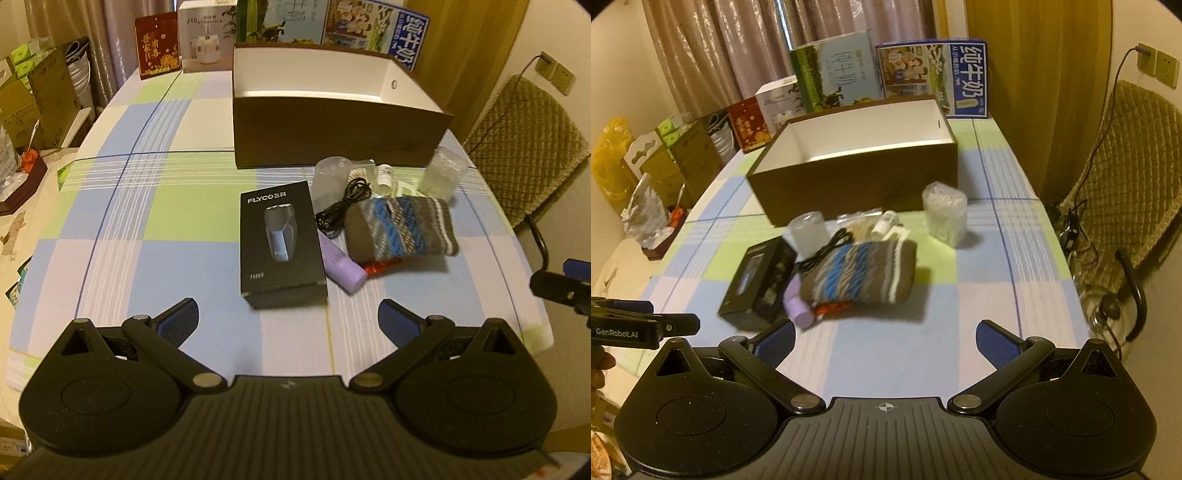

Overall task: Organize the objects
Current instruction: 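Grasp the black FLYCO box with the left gripper while the right grasps the clear case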

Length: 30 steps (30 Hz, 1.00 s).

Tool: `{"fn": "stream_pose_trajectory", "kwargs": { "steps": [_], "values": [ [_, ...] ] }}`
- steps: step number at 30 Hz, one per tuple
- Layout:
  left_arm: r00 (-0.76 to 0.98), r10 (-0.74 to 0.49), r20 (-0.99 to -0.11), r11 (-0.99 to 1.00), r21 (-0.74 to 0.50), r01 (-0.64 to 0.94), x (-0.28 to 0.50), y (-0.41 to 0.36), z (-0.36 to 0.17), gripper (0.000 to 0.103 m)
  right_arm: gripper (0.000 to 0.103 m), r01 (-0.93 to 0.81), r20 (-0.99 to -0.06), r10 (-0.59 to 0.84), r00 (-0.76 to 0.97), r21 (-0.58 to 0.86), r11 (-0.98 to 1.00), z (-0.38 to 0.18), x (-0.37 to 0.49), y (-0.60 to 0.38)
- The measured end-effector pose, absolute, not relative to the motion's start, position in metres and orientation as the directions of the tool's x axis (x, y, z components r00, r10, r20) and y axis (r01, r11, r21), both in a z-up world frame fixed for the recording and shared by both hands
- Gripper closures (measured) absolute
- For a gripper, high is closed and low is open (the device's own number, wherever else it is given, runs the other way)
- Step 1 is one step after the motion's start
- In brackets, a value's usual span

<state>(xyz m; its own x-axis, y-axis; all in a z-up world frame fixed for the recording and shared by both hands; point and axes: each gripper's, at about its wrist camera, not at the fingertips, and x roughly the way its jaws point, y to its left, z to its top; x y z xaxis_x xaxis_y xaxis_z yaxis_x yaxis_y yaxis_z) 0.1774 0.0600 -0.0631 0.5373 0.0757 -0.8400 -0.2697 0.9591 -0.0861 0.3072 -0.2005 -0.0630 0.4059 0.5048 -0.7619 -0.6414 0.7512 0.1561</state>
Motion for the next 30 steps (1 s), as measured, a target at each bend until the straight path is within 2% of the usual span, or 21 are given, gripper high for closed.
{"fn": "stream_pose_trajectory", "kwargs": {
  "steps": [20, 26, 27, 30],
  "values": [
    [0.439, 0.108, -0.892, 0.953, -0.033, -0.301, 0.286, 0.089, -0.143, 0.005, 0.002, -0.609, -0.787, 0.452, 0.421, 0.125, 0.783, -0.104, 0.422, -0.196],
    [0.423, 0.097, -0.901, 0.947, -0.047, -0.318, 0.297, 0.095, -0.154, 0.015, 0.002, -0.601, -0.796, 0.430, 0.425, 0.107, 0.792, -0.113, 0.448, -0.198],
    [0.426, 0.092, -0.900, 0.946, -0.054, -0.319, 0.297, 0.095, -0.155, 0.021, 0.002, -0.603, -0.797, 0.430, 0.424, 0.106, 0.791, -0.114, 0.451, -0.197],
    [0.435, 0.091, -0.896, 0.946, -0.059, -0.318, 0.299, 0.095, -0.156, 0.023, 0.002, -0.625, -0.793, 0.440, 0.421, 0.098, 0.774, -0.117, 0.458, -0.194]
  ]
}}
